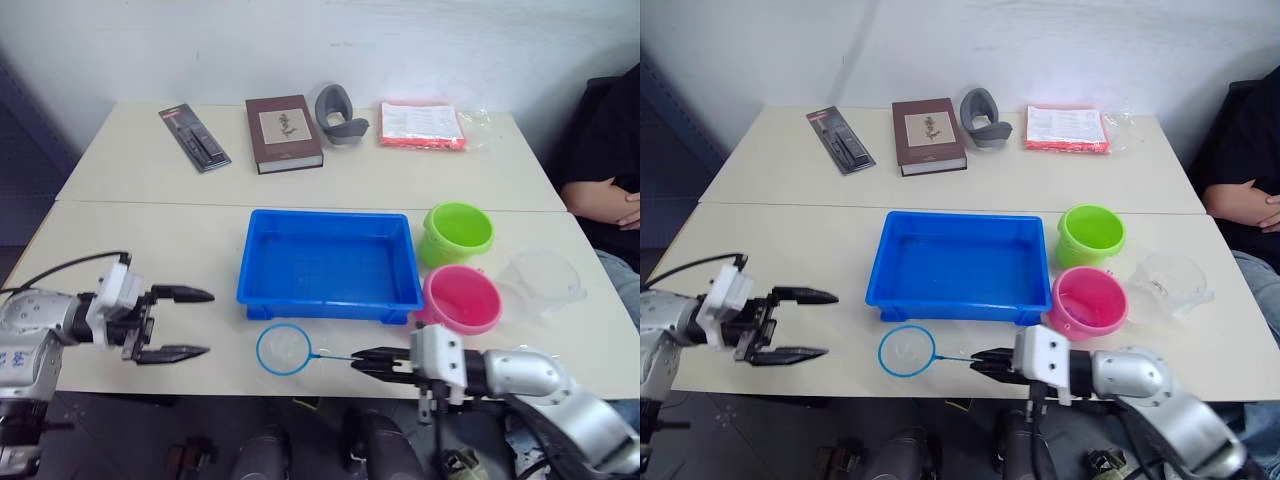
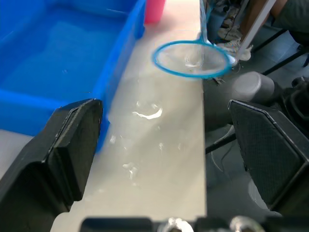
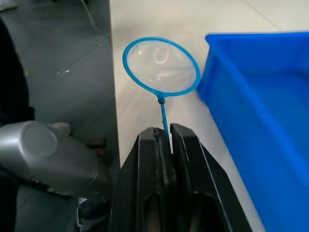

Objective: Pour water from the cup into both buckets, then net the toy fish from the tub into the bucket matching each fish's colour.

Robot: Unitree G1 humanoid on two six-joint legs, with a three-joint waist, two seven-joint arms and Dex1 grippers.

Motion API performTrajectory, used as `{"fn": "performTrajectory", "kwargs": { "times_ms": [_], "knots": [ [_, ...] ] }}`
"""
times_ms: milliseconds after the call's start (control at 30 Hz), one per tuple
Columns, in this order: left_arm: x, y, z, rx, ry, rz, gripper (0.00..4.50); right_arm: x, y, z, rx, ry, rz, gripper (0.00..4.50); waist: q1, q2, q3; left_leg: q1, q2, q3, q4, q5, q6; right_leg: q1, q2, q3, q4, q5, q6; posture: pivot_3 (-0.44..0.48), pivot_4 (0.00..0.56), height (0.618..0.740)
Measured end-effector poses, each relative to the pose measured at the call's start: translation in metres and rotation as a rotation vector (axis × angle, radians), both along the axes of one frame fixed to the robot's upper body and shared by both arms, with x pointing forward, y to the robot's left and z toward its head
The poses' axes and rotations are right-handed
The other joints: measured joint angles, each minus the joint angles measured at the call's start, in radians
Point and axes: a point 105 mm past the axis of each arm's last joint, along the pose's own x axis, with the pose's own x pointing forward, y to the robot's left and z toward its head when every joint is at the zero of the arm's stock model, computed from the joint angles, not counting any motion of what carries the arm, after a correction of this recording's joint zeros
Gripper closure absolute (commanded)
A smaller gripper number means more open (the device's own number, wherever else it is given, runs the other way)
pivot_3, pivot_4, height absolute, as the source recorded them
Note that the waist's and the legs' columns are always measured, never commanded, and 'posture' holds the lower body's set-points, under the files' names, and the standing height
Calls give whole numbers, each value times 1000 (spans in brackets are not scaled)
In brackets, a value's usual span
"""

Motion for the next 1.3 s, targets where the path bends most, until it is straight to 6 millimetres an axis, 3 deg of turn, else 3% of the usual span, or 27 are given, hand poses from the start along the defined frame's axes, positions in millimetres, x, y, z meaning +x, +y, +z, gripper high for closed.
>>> {"fn": "performTrajectory", "kwargs": {
  "times_ms": [167,267,367,533,667,700,933,1067,1200,1300],
  "knots": [
    [-8,-17,4,-20,-32,-39,14,14,1,-36,-78,-31,55,4500,-1,0,0,0,-1,1,0,0,0,0,-1,0,0,0,0,0,150,740],
    [-4,-30,12,-65,-59,-30,14,22,-3,-45,-108,-63,80,4500,-1,0,0,0,0,0,0,0,0,0,0,0,1,0,1,0,150,740],
    [-1,-30,13,-78,-47,-5,14,27,0,-49,-83,-87,91,4500,-3,0,0,1,1,1,0,1,-2,0,2,0,2,0,0,0,150,740],
    [1,-25,12,-51,-47,-9,0,29,-5,-51,-89,-91,111,2438,-4,1,0,1,2,1,0,0,-2,0,3,0,2,0,0,0,150,740],
    [8,-14,10,6,-70,27,0,25,-8,-33,-48,-111,118,385,-2,1,1,1,2,1,0,0,-2,0,2,0,2,0,0,0,150,740],
    [9,-11,9,23,-77,37,0,21,-10,-26,-32,-117,117,47,-1,1,1,1,2,1,0,0,-2,0,2,0,1,0,0,0,150,740],
    [5,12,-2,145,-111,91,0,-15,-28,23,50,-143,98,47,1,1,1,1,2,1,-1,-2,-2,0,2,0,0,0,0,0,150,740],
    [-3,61,-16,290,-117,229,0,-34,-90,39,-61,-132,-165,47,6,1,0,2,3,1,-2,-7,3,0,2,-1,-2,0,-1,0,150,740],
    [-2,85,-28,340,-146,324,0,-52,-132,52,-131,-171,-295,47,7,0,0,3,4,2,-2,-8,3,1,3,0,-2,0,0,0,150,740],
    [0,94,-35,353,-164,389,0,-65,-148,51,-157,-131,-303,47,9,0,0,3,4,2,-2,-8,3,1,3,0,-2,0,0,0,150,740]
  ]
}}
